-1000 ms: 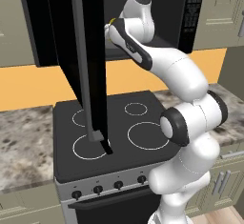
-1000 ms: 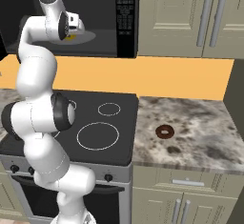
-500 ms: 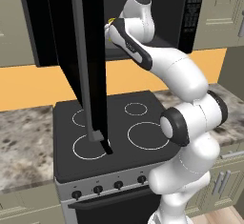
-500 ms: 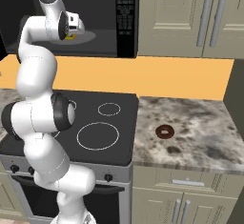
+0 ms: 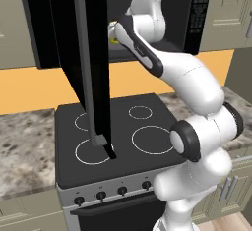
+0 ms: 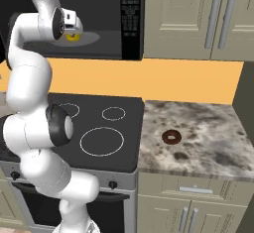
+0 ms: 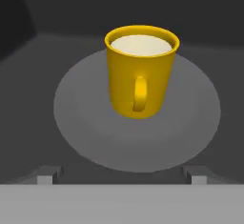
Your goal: Pick the mug from the counter and place it inside the microwave. Then close the microwave.
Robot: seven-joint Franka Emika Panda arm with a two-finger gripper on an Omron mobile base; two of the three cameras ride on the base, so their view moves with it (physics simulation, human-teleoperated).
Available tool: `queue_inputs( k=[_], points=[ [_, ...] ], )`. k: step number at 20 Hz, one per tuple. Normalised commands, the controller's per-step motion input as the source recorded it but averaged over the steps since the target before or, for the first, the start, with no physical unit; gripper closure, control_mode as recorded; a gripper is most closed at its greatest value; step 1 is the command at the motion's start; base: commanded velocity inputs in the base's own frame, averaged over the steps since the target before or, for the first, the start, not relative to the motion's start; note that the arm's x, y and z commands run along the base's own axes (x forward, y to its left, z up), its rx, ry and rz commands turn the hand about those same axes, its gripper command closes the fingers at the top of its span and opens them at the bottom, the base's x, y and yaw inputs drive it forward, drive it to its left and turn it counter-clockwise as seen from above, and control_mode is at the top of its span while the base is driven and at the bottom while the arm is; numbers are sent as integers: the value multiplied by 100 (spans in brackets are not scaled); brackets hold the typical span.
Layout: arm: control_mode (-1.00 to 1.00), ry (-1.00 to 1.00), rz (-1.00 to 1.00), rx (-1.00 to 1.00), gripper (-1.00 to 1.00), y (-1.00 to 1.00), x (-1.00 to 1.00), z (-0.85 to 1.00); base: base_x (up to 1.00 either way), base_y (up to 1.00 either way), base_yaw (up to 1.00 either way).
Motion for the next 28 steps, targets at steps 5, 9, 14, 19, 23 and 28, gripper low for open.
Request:
queue_inputs(
  k=[5, 9, 14, 19, 23, 28],
  points=[
    [-100, -9, 0, 3, -100, -1, -100, 3, 0, 0, 0],
    [-100, -8, 0, 2, -100, -5, -100, 0, 0, 0, 0],
    [-100, -10, 0, 1, -100, -13, -100, 0, 0, 0, 0],
    [-100, -7, 0, 0, -100, -13, -99, 1, 0, 0, 0],
    [-100, -8, 0, 0, -100, -16, -100, 18, 0, 0, 0],
    [-100, -3, 0, 0, -100, -24, -92, 32, 0, 0, 0]
  ],
)
